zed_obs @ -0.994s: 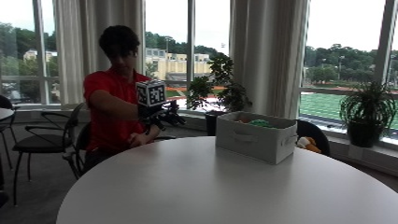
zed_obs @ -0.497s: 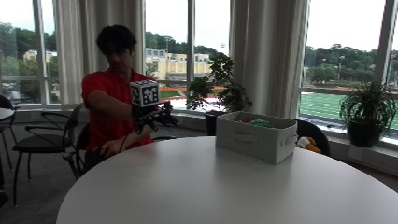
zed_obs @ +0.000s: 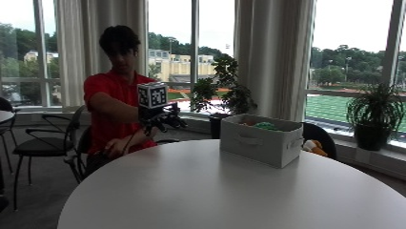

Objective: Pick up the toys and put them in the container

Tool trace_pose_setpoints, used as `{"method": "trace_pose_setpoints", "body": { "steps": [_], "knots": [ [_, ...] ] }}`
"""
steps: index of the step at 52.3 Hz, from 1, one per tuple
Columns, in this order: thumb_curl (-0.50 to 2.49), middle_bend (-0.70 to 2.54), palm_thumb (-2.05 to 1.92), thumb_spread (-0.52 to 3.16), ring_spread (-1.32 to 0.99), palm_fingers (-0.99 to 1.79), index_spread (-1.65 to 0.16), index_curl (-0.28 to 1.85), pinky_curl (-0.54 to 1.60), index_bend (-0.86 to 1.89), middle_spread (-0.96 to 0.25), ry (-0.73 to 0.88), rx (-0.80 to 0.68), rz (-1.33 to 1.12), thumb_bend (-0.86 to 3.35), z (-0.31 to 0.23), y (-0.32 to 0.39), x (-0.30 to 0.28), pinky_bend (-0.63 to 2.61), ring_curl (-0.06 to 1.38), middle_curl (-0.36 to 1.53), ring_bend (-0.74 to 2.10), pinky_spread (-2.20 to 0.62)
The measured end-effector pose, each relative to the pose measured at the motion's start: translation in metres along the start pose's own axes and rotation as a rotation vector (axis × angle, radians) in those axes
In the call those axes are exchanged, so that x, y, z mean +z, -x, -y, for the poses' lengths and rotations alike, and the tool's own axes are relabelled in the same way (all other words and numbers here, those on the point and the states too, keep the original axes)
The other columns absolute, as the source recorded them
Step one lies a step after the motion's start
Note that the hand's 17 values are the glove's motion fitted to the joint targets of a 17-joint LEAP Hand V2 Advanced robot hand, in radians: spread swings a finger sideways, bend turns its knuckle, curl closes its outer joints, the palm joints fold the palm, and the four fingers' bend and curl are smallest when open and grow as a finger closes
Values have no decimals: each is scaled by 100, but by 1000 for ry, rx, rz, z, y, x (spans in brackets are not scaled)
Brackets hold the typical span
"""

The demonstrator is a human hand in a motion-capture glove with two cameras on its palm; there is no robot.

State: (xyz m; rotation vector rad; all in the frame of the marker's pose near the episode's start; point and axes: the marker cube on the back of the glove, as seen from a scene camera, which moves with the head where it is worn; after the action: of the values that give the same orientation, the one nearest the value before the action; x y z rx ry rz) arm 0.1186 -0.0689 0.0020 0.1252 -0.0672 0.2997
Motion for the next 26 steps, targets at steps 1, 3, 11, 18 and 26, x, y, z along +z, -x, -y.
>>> {"method": "trace_pose_setpoints", "body": {
  "steps": [1, 3, 11, 18, 26],
  "knots": [
    [27, 14, -4, 107, 2, -10, -42, 37, 31, 19, -9, 26, -65, -3, -5, -3, 0, 0, 108, 24, 23, 17, 12],
    [27, 14, -5, 107, 1, -10, -42, 37, 31, 19, -9, 52, -127, -8, -5, -7, 2, 0, 108, 24, 23, 18, 12],
    [27, 14, -5, 107, 1, -10, -43, 37, 31, 19, -10, 50, -147, -29, -5, -7, 6, -1, 106, 24, 23, 18, 12],
    [27, 15, -5, 107, 2, -10, -43, 38, 30, 19, -10, 42, -151, -34, -5, -8, 8, -1, 102, 24, 23, 18, 12],
    [27, 15, -5, 107, 1, -9, -43, 38, 30, 19, -10, 42, -148, -25, -5, -9, 10, 1, 99, 23, 23, 17, 12]
  ]
}}
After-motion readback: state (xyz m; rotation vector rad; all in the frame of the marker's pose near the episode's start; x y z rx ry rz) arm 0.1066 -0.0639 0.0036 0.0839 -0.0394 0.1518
